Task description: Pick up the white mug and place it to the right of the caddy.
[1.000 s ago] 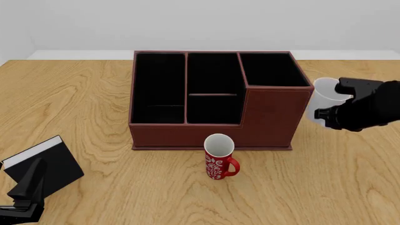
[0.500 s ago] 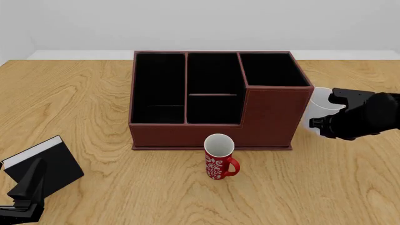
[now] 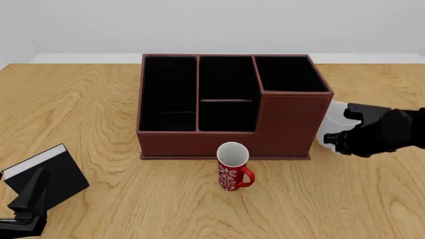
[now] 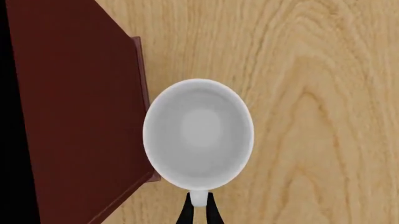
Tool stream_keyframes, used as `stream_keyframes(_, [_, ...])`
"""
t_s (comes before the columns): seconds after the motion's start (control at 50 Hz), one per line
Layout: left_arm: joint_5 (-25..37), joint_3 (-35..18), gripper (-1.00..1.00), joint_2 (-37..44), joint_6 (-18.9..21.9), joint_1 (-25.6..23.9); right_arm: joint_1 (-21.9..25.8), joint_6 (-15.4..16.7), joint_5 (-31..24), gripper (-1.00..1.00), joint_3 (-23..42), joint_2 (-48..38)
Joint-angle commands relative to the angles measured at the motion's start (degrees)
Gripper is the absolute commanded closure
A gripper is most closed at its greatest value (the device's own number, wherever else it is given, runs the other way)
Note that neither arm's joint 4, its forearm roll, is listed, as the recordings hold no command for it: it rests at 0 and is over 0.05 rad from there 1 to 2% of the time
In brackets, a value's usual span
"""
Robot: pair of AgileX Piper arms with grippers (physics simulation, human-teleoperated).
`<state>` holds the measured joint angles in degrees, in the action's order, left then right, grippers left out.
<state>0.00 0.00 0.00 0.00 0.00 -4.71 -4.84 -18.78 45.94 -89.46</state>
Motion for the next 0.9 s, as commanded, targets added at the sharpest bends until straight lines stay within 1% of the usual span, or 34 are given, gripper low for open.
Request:
stream_keyframes(0.02, [0.0,0.0,-1.0,0.0,0.0,0.0,0.26,-1.28,1.59,1.0,-0.71,-1.03])
stream_keyframes(0.24, [0.0,0.0,-1.0,0.0,0.0,0.0,-0.52,-0.92,1.89,1.0,-0.93,-1.73])
stream_keyframes(0.74, [0.0,0.0,-1.0,0.0,0.0,0.0,-0.68,-1.19,5.03,1.0,-1.39,-6.62])
stream_keyframes(0.9, [0.0,0.0,-1.0,0.0,0.0,0.0,-1.47,-0.58,4.42,1.0,-1.42,-5.99])
